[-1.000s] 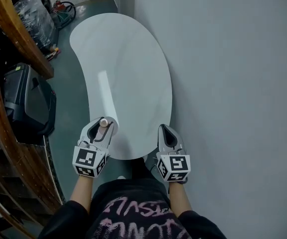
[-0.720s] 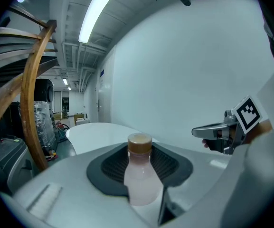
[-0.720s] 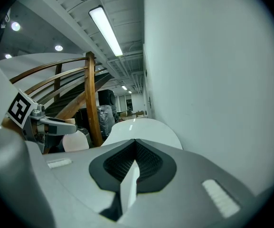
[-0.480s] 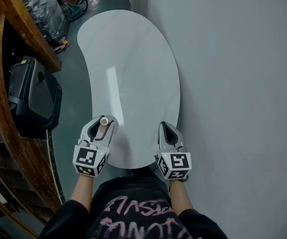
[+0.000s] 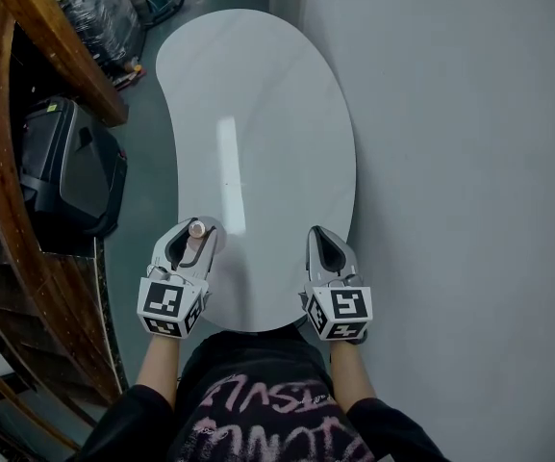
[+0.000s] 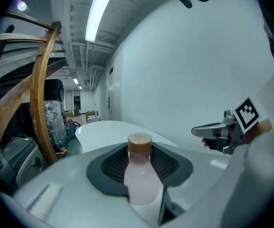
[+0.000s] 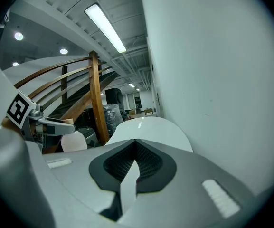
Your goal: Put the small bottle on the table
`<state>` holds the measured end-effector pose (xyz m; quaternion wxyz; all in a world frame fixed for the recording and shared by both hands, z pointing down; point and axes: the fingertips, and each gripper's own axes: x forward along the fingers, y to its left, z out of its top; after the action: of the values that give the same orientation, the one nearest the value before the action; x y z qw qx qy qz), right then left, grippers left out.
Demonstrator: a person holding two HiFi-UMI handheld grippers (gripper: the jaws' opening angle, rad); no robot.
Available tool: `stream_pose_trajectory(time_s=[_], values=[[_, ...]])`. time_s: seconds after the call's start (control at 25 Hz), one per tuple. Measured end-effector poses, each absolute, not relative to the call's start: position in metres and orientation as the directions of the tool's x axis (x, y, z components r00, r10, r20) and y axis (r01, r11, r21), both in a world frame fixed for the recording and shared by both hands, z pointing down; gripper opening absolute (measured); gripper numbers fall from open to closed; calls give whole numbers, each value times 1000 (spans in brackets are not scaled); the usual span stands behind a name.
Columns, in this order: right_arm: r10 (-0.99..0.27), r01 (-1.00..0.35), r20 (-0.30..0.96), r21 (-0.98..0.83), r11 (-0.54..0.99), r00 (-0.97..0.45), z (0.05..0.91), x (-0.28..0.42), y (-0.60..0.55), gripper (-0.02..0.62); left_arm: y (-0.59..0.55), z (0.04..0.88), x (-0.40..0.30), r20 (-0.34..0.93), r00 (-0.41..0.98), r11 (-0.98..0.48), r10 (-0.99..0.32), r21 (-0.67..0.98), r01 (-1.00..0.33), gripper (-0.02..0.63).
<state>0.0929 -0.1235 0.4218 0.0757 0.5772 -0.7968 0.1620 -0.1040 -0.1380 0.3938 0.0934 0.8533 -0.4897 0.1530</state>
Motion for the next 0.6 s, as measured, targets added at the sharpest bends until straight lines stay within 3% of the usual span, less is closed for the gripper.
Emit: stream_pose_trajectory(time_s=[0.6], values=[[-875, -924, 300, -174, 342, -380, 413, 87, -157, 11, -160, 383, -111, 346, 409, -438, -844, -5, -899, 152]])
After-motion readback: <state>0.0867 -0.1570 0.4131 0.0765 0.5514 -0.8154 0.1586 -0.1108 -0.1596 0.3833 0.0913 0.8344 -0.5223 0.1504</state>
